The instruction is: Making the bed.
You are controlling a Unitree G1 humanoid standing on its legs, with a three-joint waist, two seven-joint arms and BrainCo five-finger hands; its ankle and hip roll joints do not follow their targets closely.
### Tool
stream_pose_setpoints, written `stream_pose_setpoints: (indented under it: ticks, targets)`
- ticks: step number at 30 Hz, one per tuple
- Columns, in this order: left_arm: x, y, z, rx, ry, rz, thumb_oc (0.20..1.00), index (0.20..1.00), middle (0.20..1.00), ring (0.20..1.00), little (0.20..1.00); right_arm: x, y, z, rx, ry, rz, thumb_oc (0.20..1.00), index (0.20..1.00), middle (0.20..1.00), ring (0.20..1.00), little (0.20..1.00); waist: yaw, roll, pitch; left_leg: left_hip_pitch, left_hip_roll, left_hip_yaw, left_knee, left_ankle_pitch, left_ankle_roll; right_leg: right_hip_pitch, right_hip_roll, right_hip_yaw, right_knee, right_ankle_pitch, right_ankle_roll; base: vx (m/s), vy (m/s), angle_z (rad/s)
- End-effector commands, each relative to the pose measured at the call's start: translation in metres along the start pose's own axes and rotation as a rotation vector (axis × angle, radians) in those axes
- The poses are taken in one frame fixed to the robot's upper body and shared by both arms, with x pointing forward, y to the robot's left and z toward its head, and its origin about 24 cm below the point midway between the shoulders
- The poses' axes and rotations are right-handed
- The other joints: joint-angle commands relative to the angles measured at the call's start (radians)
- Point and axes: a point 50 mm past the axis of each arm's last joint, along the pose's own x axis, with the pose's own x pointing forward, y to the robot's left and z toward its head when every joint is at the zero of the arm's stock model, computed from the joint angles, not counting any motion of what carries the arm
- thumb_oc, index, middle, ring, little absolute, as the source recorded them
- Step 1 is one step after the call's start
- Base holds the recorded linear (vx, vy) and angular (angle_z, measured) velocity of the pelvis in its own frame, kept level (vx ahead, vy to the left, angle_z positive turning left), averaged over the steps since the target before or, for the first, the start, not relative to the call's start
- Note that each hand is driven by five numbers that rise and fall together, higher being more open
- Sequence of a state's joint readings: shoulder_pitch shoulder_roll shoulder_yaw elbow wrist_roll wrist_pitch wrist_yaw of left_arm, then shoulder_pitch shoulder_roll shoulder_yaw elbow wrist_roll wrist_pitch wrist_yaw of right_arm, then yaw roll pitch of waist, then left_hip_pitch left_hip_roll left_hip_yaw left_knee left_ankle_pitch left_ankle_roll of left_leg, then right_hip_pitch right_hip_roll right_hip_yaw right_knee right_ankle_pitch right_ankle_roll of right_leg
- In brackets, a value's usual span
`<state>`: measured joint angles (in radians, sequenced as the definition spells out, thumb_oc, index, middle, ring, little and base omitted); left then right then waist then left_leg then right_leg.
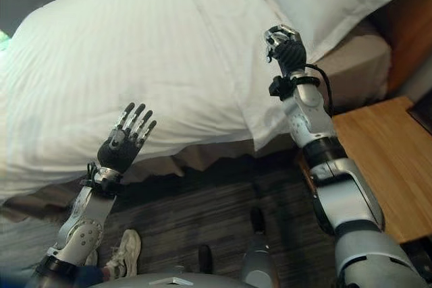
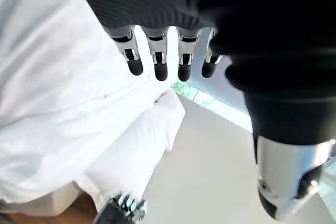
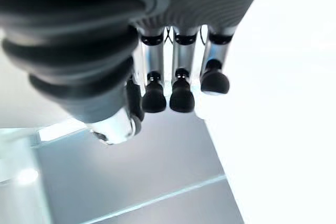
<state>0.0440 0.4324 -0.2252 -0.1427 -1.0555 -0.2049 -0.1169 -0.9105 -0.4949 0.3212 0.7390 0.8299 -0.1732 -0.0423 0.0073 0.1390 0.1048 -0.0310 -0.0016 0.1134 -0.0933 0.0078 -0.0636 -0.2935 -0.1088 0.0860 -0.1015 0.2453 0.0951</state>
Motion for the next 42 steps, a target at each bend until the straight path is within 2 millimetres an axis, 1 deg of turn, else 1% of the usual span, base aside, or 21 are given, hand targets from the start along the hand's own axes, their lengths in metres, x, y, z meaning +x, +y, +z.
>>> stream_pose_setpoints:
  ticks: [1,5,10,13,15,17,21,25,26,28,29,31,32,33,34,35,36,37,38,39,42]
  targets:
    - [0.02,-0.019,0.025,0.038,-0.105,-0.135,1.0,1.0,1.0,1.0,1.0,0.029,-0.002,0.037,-0.029,-0.028,-0.07,0.2,0.2,0.2,0.2,0.2,0.009,0.051,0.027,-0.071,-0.003,-0.055,0.006,0.046,-0.001,0.102,0.035,0.006,0.014,-0.153,0.018,-0.01,-0.021,0.08]
    - [0.023,-0.022,0.026,0.05,-0.104,-0.157,1.0,1.0,1.0,1.0,1.0,0.038,-0.006,0.049,-0.069,-0.001,-0.107,0.2,0.2,0.2,0.2,0.2,0.036,0.068,0.037,-0.094,-0.005,-0.071,0.006,0.059,-0.005,0.086,0.036,-0.008,0.014,-0.153,0.017,-0.02,-0.045,0.14]
    - [0.028,-0.024,0.022,0.064,-0.089,-0.174,1.0,1.0,1.0,1.0,1.0,0.047,-0.012,0.087,-0.194,-0.037,-0.162,0.2,0.2,0.2,0.2,0.2,0.075,0.108,0.084,-0.169,-0.015,-0.082,0.006,0.087,-0.012,0.009,0.036,-0.01,0.014,-0.141,0.015,-0.06,-0.063,0.1]
    - [0.028,-0.025,0.024,0.109,-0.077,-0.202,1.0,1.0,1.0,1.0,1.0,0.045,-0.021,0.092,-0.195,-0.047,-0.18,0.2,0.2,0.2,0.2,0.2,0.087,0.124,0.097,-0.2,-0.017,-0.081,0.006,0.096,-0.015,-0.026,0.036,-0.003,0.014,-0.136,0.016,-0.02,-0.026,0.01]
    - [0.027,-0.024,0.024,0.115,-0.07,-0.201,1.0,1.0,1.0,1.0,1.0,0.042,-0.031,0.09,-0.223,-0.031,-0.198,0.2,0.2,0.2,0.2,0.2,0.096,0.139,0.107,-0.224,-0.016,-0.072,0.006,0.105,-0.019,-0.049,0.034,0.004,0.014,-0.133,0.016,-0.01,-0.03,0.0]
    - [0.024,-0.023,0.016,0.09,-0.055,-0.181,1.0,1.0,1.0,1.0,1.0,0.036,-0.048,0.08,-0.119,-0.009,-0.243,0.2,0.2,0.2,0.2,0.2,0.084,0.162,0.132,-0.236,-0.015,-0.058,0.006,0.11,-0.023,-0.068,0.031,0.016,0.016,-0.132,0.015,0.01,0.003,-0.12]
    - [0.02,-0.025,0.012,0.058,-0.05,-0.189,1.0,1.0,1.0,1.0,1.0,0.032,-0.048,0.069,-0.11,0.006,-0.195,0.2,0.2,0.2,0.2,0.2,0.068,0.183,0.149,-0.243,-0.019,-0.043,0.006,0.11,-0.022,-0.09,0.031,0.035,0.023,-0.131,0.013,0.02,0.026,-0.14]
    - [0.02,-0.03,0.008,0.032,-0.069,-0.195,1.0,1.0,1.0,1.0,1.0,0.023,-0.054,0.057,0.017,-0.041,-0.193,0.2,0.2,0.2,0.2,0.2,0.048,0.193,0.17,-0.249,-0.021,-0.032,0.006,0.108,-0.022,-0.106,0.027,0.052,0.026,-0.128,0.014,0.01,0.013,-0.13]
    - [0.021,-0.033,0.006,0.007,-0.082,-0.189,1.0,1.0,1.0,1.0,1.0,0.01,-0.066,0.036,0.122,-0.05,-0.239,0.2,0.2,0.2,0.2,0.2,0.021,0.205,0.189,-0.251,-0.024,-0.02,0.006,0.104,-0.024,-0.111,0.03,0.06,0.026,-0.128,0.017,0.02,0.011,-0.13]
    - [0.02,-0.034,0.006,0.008,-0.082,-0.189,1.0,1.0,1.0,1.0,1.0,0.003,-0.069,0.02,0.123,-0.018,-0.237,0.2,0.2,0.2,0.2,0.2,0.01,0.206,0.192,-0.251,-0.025,-0.016,0.006,0.101,-0.024,-0.111,0.031,0.064,0.025,-0.129,0.017,0.01,0.011,-0.04]
    - [0.02,-0.034,0.006,0.008,-0.082,-0.189,1.0,1.0,1.0,1.0,1.0,0.003,-0.069,0.02,0.123,-0.018,-0.237,0.2,0.2,0.2,0.2,0.2,0.01,0.206,0.192,-0.251,-0.025,-0.016,0.006,0.101,-0.024,-0.111,0.031,0.064,0.025,-0.129,0.017,0.03,0.032,-0.06]
    - [0.014,-0.03,0.004,0.009,-0.087,-0.168,1.0,1.0,1.0,1.0,1.0,-0.034,-0.082,-0.035,0.161,0.077,-0.262,0.2,0.2,0.2,0.2,0.2,-0.034,0.208,0.212,-0.247,-0.025,-0.006,0.006,0.093,-0.022,-0.114,0.033,0.076,0.024,-0.127,0.019,0.04,0.033,-0.08]
    - [0.013,-0.03,0.004,0.009,-0.084,-0.167,1.0,1.0,1.0,1.0,1.0,-0.035,-0.082,-0.036,0.162,0.079,-0.264,0.2,0.2,0.2,0.2,0.2,-0.033,0.206,0.21,-0.245,-0.025,-0.007,0.006,0.092,-0.022,-0.112,0.033,0.075,0.023,-0.128,0.019,0.03,0.02,-0.08]
    - [0.012,-0.027,0.004,0.01,-0.091,-0.151,1.0,1.0,1.0,1.0,1.0,-0.049,-0.088,-0.052,0.196,0.105,-0.293,0.2,0.2,0.2,0.2,0.2,-0.044,0.205,0.213,-0.243,-0.025,-0.005,0.006,0.089,-0.021,-0.11,0.033,0.076,0.023,-0.129,0.019,0.02,0.017,-0.13]
    - [0.011,-0.021,0.007,0.012,-0.117,-0.108,1.0,1.0,1.0,1.0,1.0,-0.086,-0.098,-0.088,0.262,0.168,-0.364,0.2,0.2,0.2,0.2,0.2,-0.073,0.199,0.224,-0.234,-0.025,-0.001,0.006,0.081,-0.018,-0.103,0.034,0.078,0.023,-0.131,0.02,0.02,0.017,-0.15]
    - [0.011,-0.021,0.007,0.012,-0.116,-0.108,1.0,1.0,1.0,1.0,1.0,-0.086,-0.098,-0.088,0.262,0.168,-0.364,0.2,0.2,0.2,0.2,0.2,-0.073,0.198,0.222,-0.235,-0.025,-0.001,0.006,0.082,-0.018,-0.104,0.034,0.078,0.023,-0.131,0.019,0.01,0.009,-0.12]
    - [0.01,-0.019,0.009,0.012,-0.131,-0.09,1.0,1.0,1.0,1.0,1.0,-0.104,-0.099,-0.103,0.272,0.202,-0.377,0.2,0.2,0.2,0.2,0.2,-0.086,0.193,0.227,-0.234,-0.024,0.002,0.006,0.079,-0.018,-0.103,0.035,0.079,0.022,-0.131,0.019,0.0,0.003,-0.09]
    - [0.009,-0.016,0.009,0.02,-0.136,-0.075,1.0,1.0,1.0,1.0,1.0,-0.125,-0.102,-0.118,0.246,0.252,-0.392,0.2,0.2,0.2,0.2,0.2,-0.098,0.185,0.228,-0.229,-0.023,0.003,0.006,0.077,-0.018,-0.099,0.035,0.077,0.021,-0.131,0.019,0.02,0.006,-0.06]
    - [0.008,-0.008,0.006,0.028,-0.13,-0.036,1.0,1.0,1.0,1.0,1.0,-0.169,-0.107,-0.148,0.226,0.379,-0.441,0.2,0.2,0.2,0.2,0.2,-0.123,0.167,0.229,-0.212,-0.019,0.002,0.006,0.069,-0.018,-0.08,0.037,0.069,0.02,-0.137,0.02,0.01,0.003,-0.04]
    - [0.008,-0.008,0.006,0.028,-0.13,-0.036,1.0,1.0,1.0,1.0,1.0,-0.169,-0.107,-0.148,0.226,0.38,-0.44,0.2,0.2,0.2,0.2,0.2,-0.123,0.167,0.228,-0.215,-0.019,0.002,0.006,0.071,-0.019,-0.083,0.037,0.07,0.019,-0.133,0.02,0.0,0.0,0.0]
    - [-0.003,0.017,-0.014,0.053,-0.034,0.079,1.0,1.0,1.0,1.0,1.0,-0.22,-0.103,-0.173,0.159,0.545,-0.409,0.2,0.2,0.2,0.2,0.2,-0.144,0.129,0.214,-0.183,-0.01,-0.003,0.006,0.062,-0.019,-0.049,0.04,0.055,0.018,-0.136,0.023,0.01,-0.032,0.01]
